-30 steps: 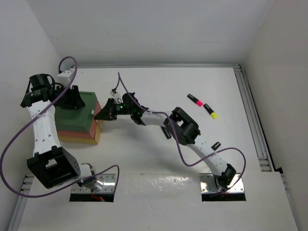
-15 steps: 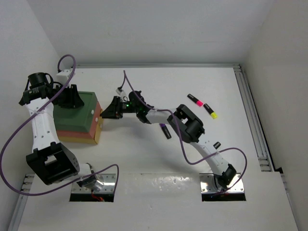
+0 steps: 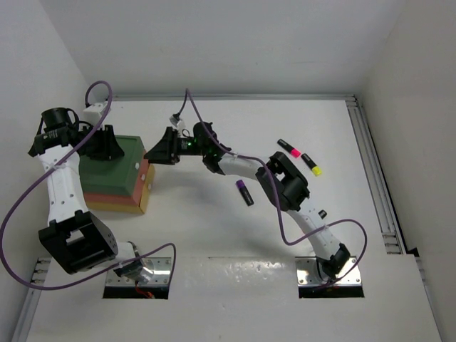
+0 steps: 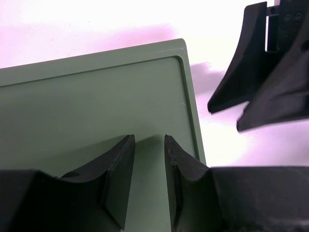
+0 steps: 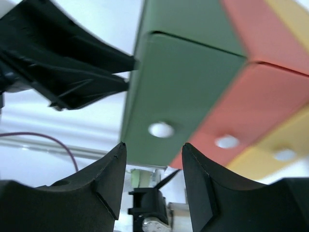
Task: Sort the stationery into containers
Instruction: Open the drawer in the storage box.
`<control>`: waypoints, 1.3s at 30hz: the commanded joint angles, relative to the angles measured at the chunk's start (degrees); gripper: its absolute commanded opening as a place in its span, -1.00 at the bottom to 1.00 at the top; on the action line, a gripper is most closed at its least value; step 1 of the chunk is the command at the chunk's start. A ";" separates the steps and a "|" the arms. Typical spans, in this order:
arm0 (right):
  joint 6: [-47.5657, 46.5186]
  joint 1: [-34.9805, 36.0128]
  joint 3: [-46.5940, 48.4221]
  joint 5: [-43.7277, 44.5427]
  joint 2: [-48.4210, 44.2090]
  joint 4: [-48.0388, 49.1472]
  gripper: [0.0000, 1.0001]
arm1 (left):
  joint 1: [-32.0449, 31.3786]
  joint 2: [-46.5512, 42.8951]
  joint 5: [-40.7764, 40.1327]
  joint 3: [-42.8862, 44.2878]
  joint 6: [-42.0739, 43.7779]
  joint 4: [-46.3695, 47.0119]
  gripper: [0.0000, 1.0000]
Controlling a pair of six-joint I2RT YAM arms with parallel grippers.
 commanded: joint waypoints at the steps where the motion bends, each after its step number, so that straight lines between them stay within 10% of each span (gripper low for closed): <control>1: 1.05 1.16 4.30 0.46 1.05 2.12 -0.01 | 0.02 3.34 -3.54 -3.92 0.38 -6.95 -0.25; 39: 0.89 4.59 11.86 2.84 5.01 -2.80 -0.12 | -2.27 4.92 -3.63 -6.38 1.26 -5.37 -0.33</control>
